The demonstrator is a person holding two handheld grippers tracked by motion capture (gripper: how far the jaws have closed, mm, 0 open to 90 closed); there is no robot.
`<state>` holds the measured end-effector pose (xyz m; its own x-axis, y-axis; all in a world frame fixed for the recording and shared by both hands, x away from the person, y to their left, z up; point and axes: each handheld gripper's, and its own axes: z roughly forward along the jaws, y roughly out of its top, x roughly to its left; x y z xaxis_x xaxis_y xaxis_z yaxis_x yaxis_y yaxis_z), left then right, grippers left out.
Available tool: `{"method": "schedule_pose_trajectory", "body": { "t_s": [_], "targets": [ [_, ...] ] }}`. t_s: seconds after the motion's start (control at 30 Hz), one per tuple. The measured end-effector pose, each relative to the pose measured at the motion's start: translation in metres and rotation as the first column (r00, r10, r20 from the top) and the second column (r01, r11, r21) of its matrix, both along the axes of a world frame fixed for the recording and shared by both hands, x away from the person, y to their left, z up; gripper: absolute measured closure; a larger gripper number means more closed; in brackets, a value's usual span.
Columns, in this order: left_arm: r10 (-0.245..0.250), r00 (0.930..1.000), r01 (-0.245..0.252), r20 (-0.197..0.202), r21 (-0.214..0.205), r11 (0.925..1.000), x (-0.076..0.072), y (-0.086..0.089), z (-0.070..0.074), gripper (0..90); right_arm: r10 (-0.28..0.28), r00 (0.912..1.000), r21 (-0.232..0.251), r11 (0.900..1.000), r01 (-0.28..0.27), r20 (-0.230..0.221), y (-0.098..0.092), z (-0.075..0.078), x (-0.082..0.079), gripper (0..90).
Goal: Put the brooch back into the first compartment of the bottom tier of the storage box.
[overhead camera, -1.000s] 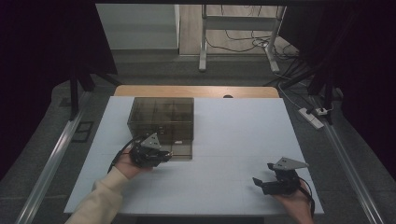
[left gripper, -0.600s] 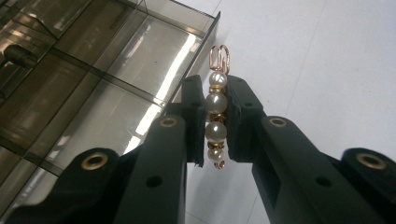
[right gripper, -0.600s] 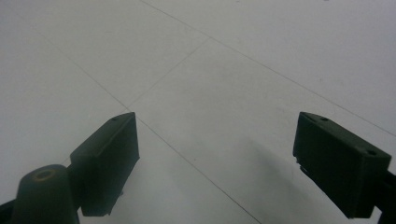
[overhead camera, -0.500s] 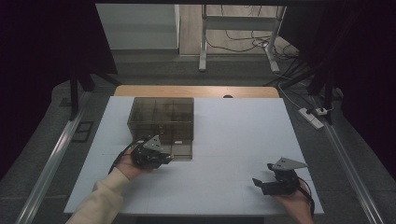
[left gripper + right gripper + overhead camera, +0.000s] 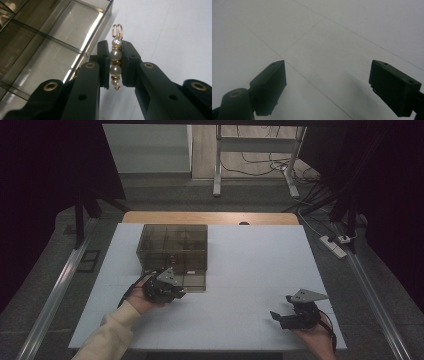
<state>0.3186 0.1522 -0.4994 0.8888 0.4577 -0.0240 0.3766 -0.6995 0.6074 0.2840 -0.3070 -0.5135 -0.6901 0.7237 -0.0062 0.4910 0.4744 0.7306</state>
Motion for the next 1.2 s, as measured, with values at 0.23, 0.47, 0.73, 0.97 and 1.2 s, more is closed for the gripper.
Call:
{"method": "schedule_pose_trajectory", "body": {
  "t_s": [0.23, 0.47, 0.73, 0.97, 1.2],
  "targets": [
    [-0.008, 0.9999, 0.008, -0.007, 0.007, 0.9999, -0.0004, -0.0019, -0.0016, 78.3, 0.002, 1.0000, -0.007, 1.0000, -0.002, -0.004, 0.0003, -0.0003, 0.0002, 13.8],
    [-0.001, 1.0000, 0.001, 0.003, 0.004, 1.0000, -0.0007, -0.0019, -0.0011, 78.3, 0.000, 1.0000, -0.007, 1.0000, 0.000, -0.008, 0.0008, -0.0009, 0.0004, 13.9],
    [-0.001, 1.0000, 0.001, 0.006, 0.005, 1.0000, -0.0004, -0.0024, -0.0015, 78.3, 0.002, 1.0000, -0.009, 1.0000, -0.002, -0.009, 0.0012, -0.0014, 0.0006, 13.9],
    [0.007, 0.9999, -0.007, 0.010, -0.005, 1.0000, 0.0002, -0.0014, -0.0006, 78.3, 0.006, 0.9999, -0.013, 0.9999, -0.006, -0.010, 0.0017, -0.0019, 0.0010, 13.9],
    [0.000, 1.0000, 0.000, 0.005, 0.007, 1.0000, -0.0011, -0.0029, -0.0016, 78.3, 0.005, 0.9999, -0.014, 0.9999, -0.006, -0.011, 0.0021, -0.0018, 0.0007, 13.9]
  ]
}}
